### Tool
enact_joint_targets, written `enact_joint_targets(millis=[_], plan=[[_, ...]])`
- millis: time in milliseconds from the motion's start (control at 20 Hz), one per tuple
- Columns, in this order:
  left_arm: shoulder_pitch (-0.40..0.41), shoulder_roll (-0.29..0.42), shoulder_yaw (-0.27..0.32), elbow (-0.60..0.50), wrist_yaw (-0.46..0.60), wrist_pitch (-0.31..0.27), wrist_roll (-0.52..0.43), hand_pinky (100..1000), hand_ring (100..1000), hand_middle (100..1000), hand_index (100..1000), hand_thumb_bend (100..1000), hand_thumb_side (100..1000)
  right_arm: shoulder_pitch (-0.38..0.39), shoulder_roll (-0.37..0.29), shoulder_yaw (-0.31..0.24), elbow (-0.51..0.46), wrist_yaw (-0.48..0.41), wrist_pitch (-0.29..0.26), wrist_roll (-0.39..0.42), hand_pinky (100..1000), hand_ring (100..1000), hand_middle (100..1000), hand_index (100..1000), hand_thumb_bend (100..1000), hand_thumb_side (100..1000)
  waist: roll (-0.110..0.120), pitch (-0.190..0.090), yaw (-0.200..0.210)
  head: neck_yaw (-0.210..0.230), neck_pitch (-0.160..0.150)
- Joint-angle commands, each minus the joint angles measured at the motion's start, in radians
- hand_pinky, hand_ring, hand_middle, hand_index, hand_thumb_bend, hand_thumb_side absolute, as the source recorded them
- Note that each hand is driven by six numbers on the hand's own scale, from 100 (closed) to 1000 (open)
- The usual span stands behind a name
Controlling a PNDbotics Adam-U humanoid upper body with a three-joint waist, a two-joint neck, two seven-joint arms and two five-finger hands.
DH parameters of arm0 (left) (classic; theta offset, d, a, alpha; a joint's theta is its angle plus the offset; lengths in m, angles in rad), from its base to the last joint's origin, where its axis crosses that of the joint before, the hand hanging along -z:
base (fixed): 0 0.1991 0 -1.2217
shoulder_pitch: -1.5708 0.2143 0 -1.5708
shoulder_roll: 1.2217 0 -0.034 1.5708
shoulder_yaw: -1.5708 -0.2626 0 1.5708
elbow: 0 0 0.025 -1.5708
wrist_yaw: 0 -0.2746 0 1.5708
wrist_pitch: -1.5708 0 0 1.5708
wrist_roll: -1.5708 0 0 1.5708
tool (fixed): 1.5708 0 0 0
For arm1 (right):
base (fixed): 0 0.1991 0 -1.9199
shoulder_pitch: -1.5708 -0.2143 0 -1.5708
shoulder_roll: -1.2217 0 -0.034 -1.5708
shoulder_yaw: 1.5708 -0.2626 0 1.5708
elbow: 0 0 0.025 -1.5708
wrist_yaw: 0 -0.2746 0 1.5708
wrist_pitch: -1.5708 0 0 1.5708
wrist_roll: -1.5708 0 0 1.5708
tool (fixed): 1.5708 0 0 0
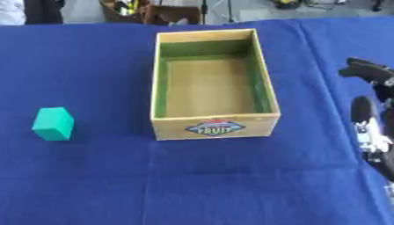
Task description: Pick up objects on the table and place them in the box.
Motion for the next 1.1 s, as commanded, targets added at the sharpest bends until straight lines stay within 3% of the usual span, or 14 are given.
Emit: enact_joint_targets(millis=[50,300,350,500,850,1000,1100], plan=[[-0.018,0.048,0.009,-0.002,0.0,-0.006,-0.03,775,858,897,1000,596,863,-0.002,-0.008,-0.001,-0.014,0.009,0.0,0.004,894,883,704,846,100,763,0.001,-0.014,0.002,-0.007,-0.016],[-0.034,0.044,0.032,-0.015,0.019,-0.006,-0.068,788,870,905,1000,629,849,-0.002,-0.007,0.001,-0.014,0.011,0.005,0.011,895,883,703,846,100,764,0.002,-0.013,0.01,-0.018,-0.015],[-0.036,0.045,0.033,-0.016,0.022,-0.006,-0.075,813,898,925,1000,708,806,-0.002,-0.007,0.001,-0.014,0.011,0.005,0.011,895,884,703,846,100,765,0.002,-0.013,0.011,-0.018,-0.013],[-0.055,0.058,0.024,0.009,0.026,-0.021,-0.115,824,911,929,1000,728,779,-0.001,-0.007,0.002,-0.014,0.011,0.007,0.014,896,884,702,846,100,765,0.005,-0.012,0.012,-0.019,-0.002],[-0.098,0.111,0.015,0.057,0.071,-0.022,-0.235,830,919,941,1000,724,746,0.004,-0.007,0.004,-0.014,0.015,0.012,0.02,898,885,701,846,100,766,0.009,-0.013,0.02,-0.02,0.009],[-0.112,0.123,0.003,0.065,0.094,-0.016,-0.322,838,928,948,1000,672,653,0.003,-0.007,0.005,-0.014,0.012,0.013,0.022,898,884,700,845,100,765,0.008,-0.013,0.022,-0.018,0.012],[-0.118,0.126,-0.005,0.072,0.106,-0.016,-0.368,840,929,949,1000,671,638,0.002,-0.008,0.005,-0.014,0.01,0.013,0.022,898,884,699,845,100,765,0.008,-0.013,0.022,-0.016,0.013]])
